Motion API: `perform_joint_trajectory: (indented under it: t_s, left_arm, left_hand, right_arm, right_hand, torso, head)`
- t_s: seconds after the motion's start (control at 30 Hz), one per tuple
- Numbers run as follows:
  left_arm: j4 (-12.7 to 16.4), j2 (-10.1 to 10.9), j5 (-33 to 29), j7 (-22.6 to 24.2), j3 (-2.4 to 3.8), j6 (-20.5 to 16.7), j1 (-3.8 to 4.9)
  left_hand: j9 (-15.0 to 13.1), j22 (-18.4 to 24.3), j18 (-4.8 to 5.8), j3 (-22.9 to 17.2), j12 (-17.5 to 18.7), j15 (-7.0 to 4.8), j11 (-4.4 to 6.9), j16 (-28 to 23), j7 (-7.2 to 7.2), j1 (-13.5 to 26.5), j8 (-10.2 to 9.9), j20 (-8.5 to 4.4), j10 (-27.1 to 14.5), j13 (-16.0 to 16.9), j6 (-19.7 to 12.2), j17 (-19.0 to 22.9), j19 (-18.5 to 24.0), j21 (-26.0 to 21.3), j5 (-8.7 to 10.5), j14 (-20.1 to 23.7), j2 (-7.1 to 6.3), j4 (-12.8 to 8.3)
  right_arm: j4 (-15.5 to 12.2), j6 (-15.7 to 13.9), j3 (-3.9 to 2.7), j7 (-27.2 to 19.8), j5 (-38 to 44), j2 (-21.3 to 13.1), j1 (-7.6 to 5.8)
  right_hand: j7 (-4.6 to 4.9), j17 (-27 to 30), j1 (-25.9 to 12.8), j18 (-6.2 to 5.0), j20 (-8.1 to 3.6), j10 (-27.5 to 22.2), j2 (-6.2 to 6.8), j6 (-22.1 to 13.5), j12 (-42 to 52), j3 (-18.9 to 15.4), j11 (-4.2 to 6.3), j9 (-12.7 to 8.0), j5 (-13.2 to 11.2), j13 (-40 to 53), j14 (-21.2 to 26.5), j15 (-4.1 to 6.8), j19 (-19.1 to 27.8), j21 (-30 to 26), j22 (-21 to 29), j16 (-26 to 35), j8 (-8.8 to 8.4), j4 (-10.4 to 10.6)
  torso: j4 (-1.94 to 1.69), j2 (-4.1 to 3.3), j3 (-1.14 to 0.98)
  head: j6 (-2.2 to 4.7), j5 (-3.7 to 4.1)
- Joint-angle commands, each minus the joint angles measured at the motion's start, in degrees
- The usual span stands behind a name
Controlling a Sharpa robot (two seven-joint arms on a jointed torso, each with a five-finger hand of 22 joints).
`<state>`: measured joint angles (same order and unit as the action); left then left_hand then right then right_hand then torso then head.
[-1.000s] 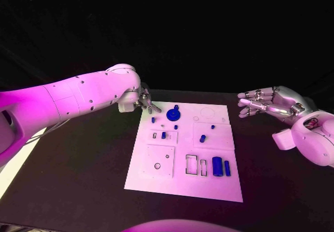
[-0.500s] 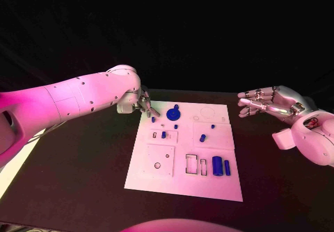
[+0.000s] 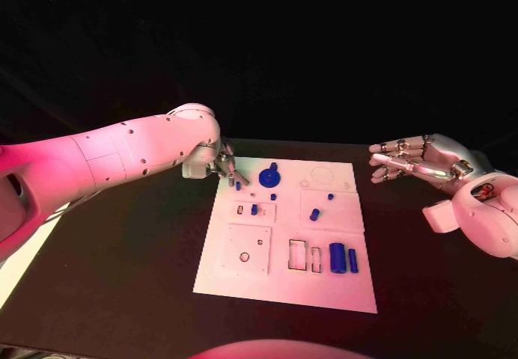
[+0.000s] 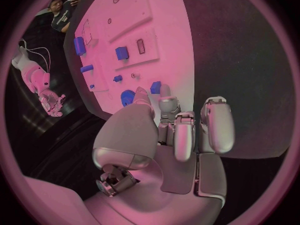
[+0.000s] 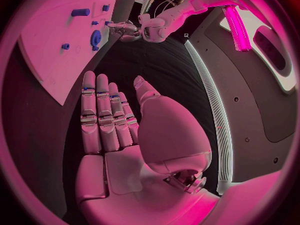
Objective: Assemble the parts on the task board
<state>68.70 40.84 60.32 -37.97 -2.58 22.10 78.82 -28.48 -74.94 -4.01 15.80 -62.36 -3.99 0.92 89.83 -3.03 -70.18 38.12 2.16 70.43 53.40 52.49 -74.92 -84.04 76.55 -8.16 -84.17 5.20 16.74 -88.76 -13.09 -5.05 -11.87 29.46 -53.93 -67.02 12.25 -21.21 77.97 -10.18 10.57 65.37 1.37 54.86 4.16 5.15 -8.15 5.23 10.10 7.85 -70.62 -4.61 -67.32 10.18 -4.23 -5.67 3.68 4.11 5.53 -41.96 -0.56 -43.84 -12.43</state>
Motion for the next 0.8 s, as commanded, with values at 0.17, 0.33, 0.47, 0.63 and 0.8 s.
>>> perform_joint_trajectory:
  t_s: [0.17,0.33,0.47,0.63,0.8]
  left_arm:
    - [-0.03,-0.29,0.23,-0.07,0.00,0.96,-0.33]
    - [-0.04,-0.39,-0.11,0.15,0.00,-0.31,-0.41]
    - [-0.13,-0.45,-0.80,0.18,0.01,-1.01,-0.43]
    - [-0.19,-0.53,-1.11,0.13,0.01,-1.67,-0.45]
    - [-0.29,-0.58,-1.21,0.01,0.01,-2.13,-0.45]
  left_hand:
    - [-0.25,-0.96,0.62,-0.21,-0.18,-0.43,0.11,0.17,0.19,-0.62,0.28,-0.36,0.31,0.12,-0.15,-15.08,-0.64,0.30,-0.44,-5.83,1.03,-0.18]
    - [-0.50,-1.17,0.61,-0.78,-0.18,-0.43,0.13,0.17,0.20,-1.65,0.34,-0.37,0.25,0.29,-0.31,-15.08,-0.51,0.40,-0.74,-5.83,2.02,-0.19]
    - [-0.70,-1.34,0.60,-1.65,-0.07,-0.45,0.14,0.17,0.21,-2.97,0.34,-0.37,0.11,0.35,-0.53,-15.08,-0.40,0.46,-0.78,-5.83,2.88,-0.27]
    - [-0.90,-1.41,0.57,-2.79,0.18,-0.46,0.16,0.17,0.23,-4.72,0.28,-0.37,-0.15,0.28,-0.85,-15.08,-0.23,0.42,-0.84,-5.83,3.41,-0.36]
    - [-1.00,-1.45,0.55,-3.63,0.32,-0.46,0.18,0.17,0.24,-5.64,0.23,-0.37,-0.28,0.26,-1.02,-15.08,-0.13,0.37,-0.90,-5.83,3.76,-0.30]
  right_arm:
    - [-0.07,0.72,-0.01,-0.14,0.03,-0.02,0.04]
    - [-0.07,0.74,-0.01,-0.14,0.03,0.00,0.04]
    - [-0.06,0.76,-0.01,-0.14,0.03,0.00,0.04]
    - [-0.06,0.71,-0.01,-0.10,0.04,-0.01,0.04]
    - [-0.07,0.72,-0.01,-0.10,0.04,-0.01,0.04]
  right_hand:
    - [0.04,0.08,0.19,-0.36,0.09,-0.34,-0.46,-0.31,0.19,-0.10,-0.13,-0.08,0.36,-0.07,-0.09,-0.18,-0.10,-0.30,0.07,0.26,0.02,-0.11]
    - [0.04,0.08,0.19,-0.36,0.09,-0.34,-0.46,-0.31,0.19,-0.10,-0.13,-0.08,0.36,-0.07,-0.09,-0.18,-0.10,-0.30,0.07,0.26,0.02,-0.11]
    - [0.04,0.08,0.19,-0.36,0.09,-0.34,-0.46,-0.31,0.19,-0.10,-0.13,-0.08,0.36,-0.07,-0.09,-0.18,-0.10,-0.30,0.07,0.26,0.02,-0.11]
    - [0.03,0.09,0.26,-0.37,0.09,-0.35,-0.50,-0.31,0.22,-0.11,-0.12,-0.08,0.43,-0.11,-0.12,-0.16,-0.15,-0.37,0.09,0.27,0.03,-0.20]
    - [0.03,0.09,0.26,-0.37,0.09,-0.35,-0.50,-0.31,0.22,-0.11,-0.12,-0.08,0.43,-0.11,-0.12,-0.16,-0.15,-0.37,0.09,0.27,0.03,-0.20]
  torso:
    - [-0.04,-0.03,-0.03]
    - [0.04,0.01,-0.01]
    - [0.05,0.00,-0.02]
    - [0.01,-0.03,-0.03]
    - [-0.01,0.01,0.00]
  head:
    - [-0.11,-0.02]
    - [-0.16,-0.07]
    - [-0.17,-0.06]
    - [-0.17,-0.02]
    - [-0.17,-0.01]
